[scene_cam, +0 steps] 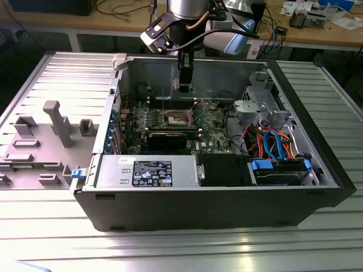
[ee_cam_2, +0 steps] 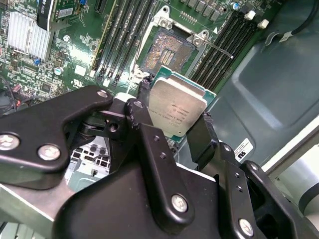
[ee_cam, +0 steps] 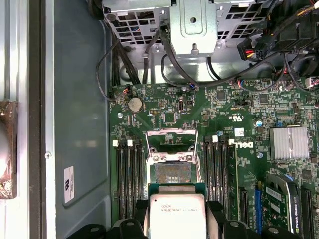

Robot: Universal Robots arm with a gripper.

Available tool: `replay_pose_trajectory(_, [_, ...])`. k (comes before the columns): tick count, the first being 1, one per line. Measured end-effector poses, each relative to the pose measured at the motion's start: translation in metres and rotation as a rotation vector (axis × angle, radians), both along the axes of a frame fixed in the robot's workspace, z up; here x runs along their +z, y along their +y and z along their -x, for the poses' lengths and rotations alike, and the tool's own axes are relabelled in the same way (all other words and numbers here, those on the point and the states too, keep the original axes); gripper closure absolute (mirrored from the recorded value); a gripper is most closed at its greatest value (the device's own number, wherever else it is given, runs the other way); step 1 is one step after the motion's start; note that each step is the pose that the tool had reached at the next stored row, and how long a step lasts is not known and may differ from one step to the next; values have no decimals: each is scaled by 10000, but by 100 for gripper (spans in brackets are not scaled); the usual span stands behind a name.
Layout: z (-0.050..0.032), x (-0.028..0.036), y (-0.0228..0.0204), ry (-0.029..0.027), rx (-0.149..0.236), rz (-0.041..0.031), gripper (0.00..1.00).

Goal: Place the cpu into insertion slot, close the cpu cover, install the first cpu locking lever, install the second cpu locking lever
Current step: 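Place the cpu into insertion slot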

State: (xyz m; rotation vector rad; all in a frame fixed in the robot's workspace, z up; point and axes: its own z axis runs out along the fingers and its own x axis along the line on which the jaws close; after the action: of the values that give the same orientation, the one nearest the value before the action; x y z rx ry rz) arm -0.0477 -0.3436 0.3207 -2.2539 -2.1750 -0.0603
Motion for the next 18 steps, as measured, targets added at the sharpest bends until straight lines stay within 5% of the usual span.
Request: replay_pose_trajectory(18, [0, -16, 0, 0, -274, 0, 45])
